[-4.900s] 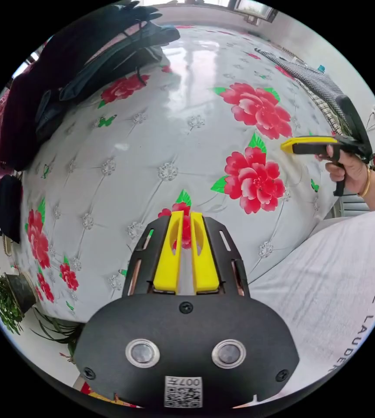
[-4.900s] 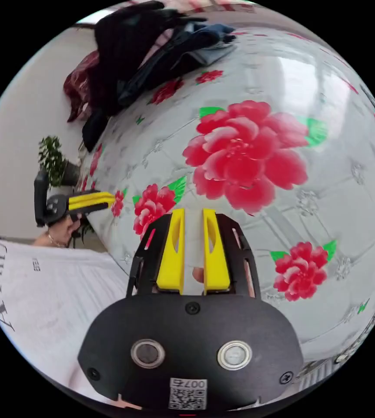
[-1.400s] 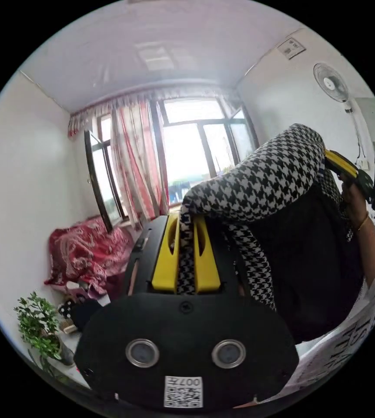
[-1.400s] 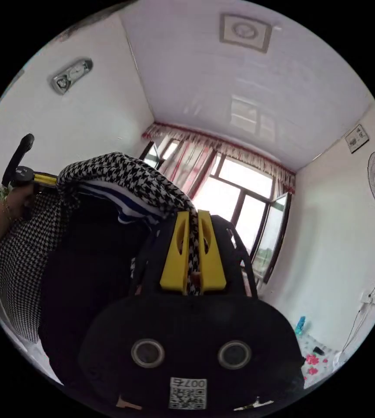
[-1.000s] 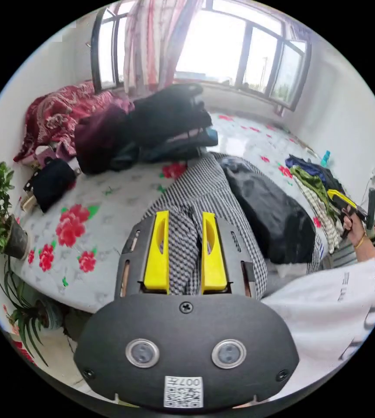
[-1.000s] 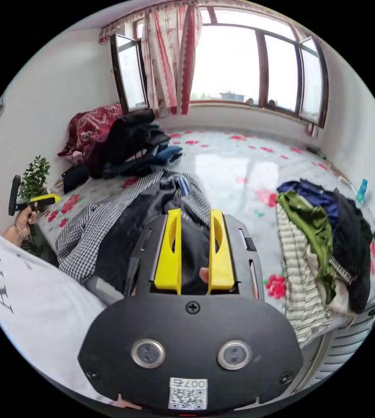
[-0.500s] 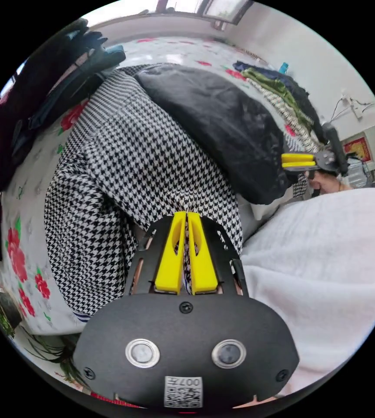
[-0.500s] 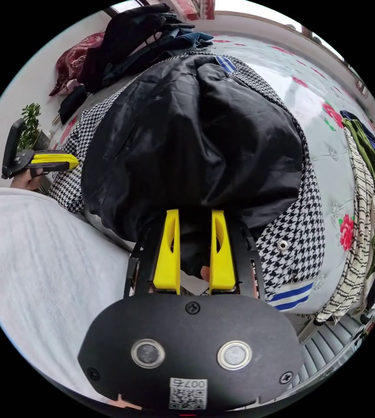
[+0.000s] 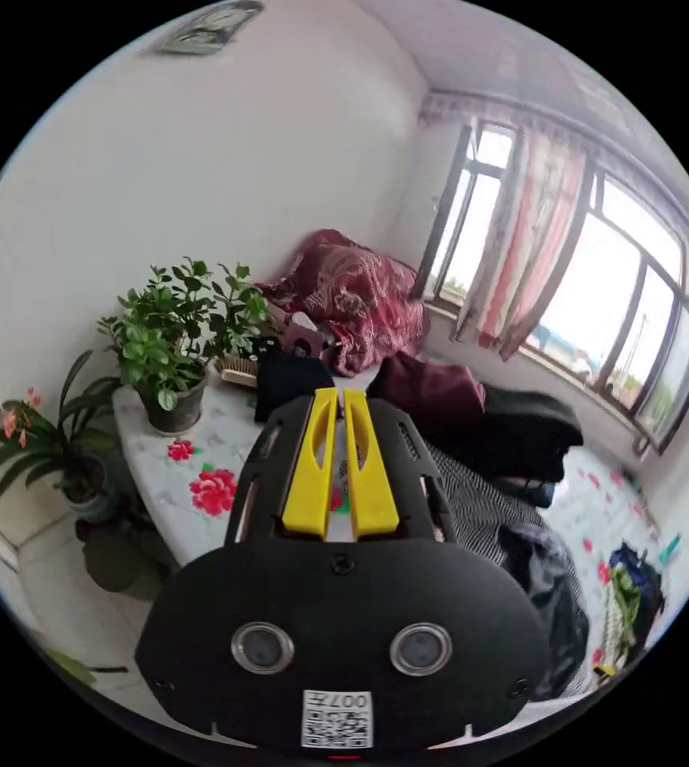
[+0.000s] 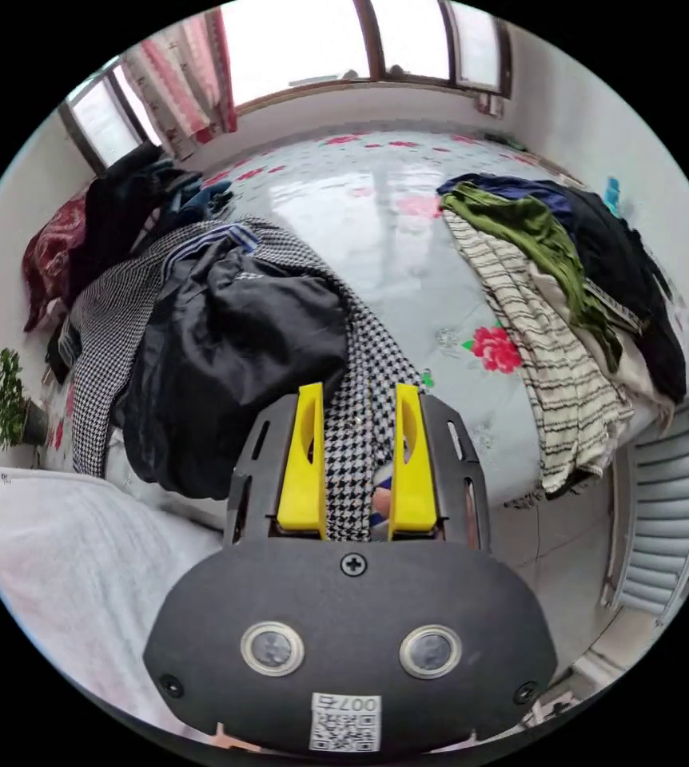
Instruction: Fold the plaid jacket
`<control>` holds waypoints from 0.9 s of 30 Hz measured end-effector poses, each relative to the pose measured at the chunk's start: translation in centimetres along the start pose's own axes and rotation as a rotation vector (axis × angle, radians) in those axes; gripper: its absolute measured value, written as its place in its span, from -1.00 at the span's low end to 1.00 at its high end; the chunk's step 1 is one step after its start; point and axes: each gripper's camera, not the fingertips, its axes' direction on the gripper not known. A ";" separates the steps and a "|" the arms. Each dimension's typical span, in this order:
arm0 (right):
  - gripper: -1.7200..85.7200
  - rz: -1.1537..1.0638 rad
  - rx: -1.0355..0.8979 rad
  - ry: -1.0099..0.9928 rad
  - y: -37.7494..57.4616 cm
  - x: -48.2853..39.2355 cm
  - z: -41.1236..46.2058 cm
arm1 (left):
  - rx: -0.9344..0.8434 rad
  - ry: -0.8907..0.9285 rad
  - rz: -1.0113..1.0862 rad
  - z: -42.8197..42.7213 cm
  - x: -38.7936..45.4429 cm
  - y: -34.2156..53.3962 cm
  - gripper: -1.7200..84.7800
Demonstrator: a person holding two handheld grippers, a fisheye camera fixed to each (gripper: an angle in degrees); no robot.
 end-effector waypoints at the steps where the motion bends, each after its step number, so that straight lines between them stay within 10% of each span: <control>1: -0.68 0.040 -0.001 0.005 0.3 0.8 0.0 | -0.065 0.008 0.067 1.0 1.4 1.4 -0.92; 6: -0.66 0.240 -0.084 -0.015 4.0 5.6 1.9 | -0.688 0.374 0.423 7.3 14.7 21.3 -0.78; 14: -0.66 0.102 -0.196 0.080 3.9 4.6 5.3 | -0.704 0.381 1.210 6.1 30.4 31.8 -0.73; 27: -0.82 0.116 0.061 -0.199 3.8 7.7 -2.6 | -0.910 0.333 1.467 0.0 30.9 33.1 -0.98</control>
